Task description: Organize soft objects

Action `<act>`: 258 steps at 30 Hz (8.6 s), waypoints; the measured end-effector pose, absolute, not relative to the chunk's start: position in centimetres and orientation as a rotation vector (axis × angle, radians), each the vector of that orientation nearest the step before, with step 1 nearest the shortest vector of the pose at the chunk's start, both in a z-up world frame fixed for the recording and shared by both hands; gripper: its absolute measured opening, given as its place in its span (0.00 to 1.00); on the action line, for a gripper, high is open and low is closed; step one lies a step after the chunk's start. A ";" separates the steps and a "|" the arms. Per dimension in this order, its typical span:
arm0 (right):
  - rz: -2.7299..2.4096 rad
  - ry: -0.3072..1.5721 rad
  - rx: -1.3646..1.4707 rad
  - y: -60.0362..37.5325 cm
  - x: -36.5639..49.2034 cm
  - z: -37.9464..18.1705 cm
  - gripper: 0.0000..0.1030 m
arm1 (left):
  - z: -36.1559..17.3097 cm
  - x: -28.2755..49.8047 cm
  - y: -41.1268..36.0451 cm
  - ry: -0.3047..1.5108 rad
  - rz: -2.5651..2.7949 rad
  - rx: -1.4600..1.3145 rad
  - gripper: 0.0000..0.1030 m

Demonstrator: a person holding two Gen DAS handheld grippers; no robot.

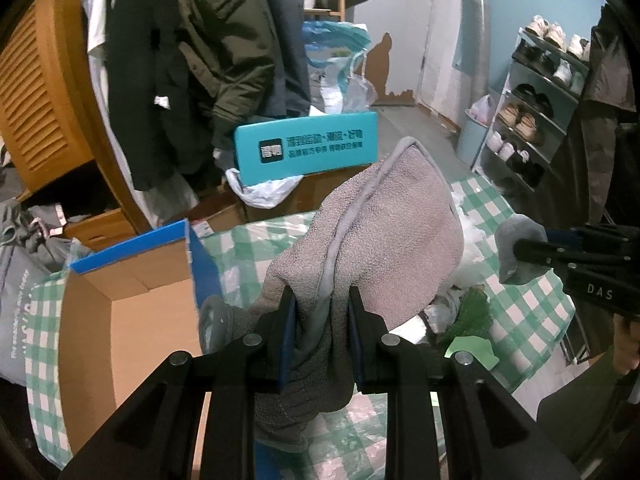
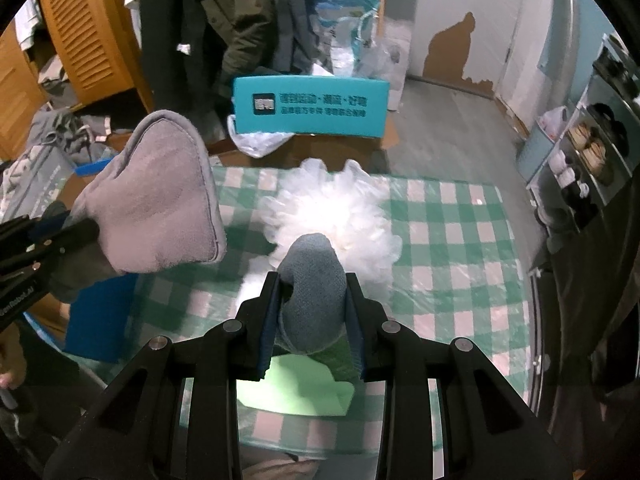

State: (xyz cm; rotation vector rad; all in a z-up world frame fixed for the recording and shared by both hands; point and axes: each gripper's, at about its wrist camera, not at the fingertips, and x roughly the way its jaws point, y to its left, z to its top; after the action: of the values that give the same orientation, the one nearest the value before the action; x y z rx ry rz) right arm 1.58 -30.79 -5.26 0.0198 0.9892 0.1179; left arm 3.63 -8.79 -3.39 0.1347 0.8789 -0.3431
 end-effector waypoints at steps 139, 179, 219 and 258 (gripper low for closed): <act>0.166 1.221 0.079 -28.0 0.2 -14.1 0.72 | -10.9 3.4 -11.9 1.082 -0.277 0.231 0.76; 0.169 1.370 0.088 -31.7 -1.7 -19.8 0.08 | -16.3 5.0 -15.0 1.214 -0.295 0.254 0.76; 0.057 1.376 0.076 -34.7 -2.7 -21.9 0.45 | -18.3 9.0 -17.1 1.270 -0.281 0.114 0.80; -0.043 1.133 0.183 -38.7 -0.9 -15.3 0.06 | -20.3 8.9 -20.7 1.277 -0.393 0.136 0.38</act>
State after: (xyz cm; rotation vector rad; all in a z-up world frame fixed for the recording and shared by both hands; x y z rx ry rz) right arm -0.85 -38.67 -15.29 0.1834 1.1335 -0.0426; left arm 8.87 -20.73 -20.28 0.1361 1.2767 -0.3929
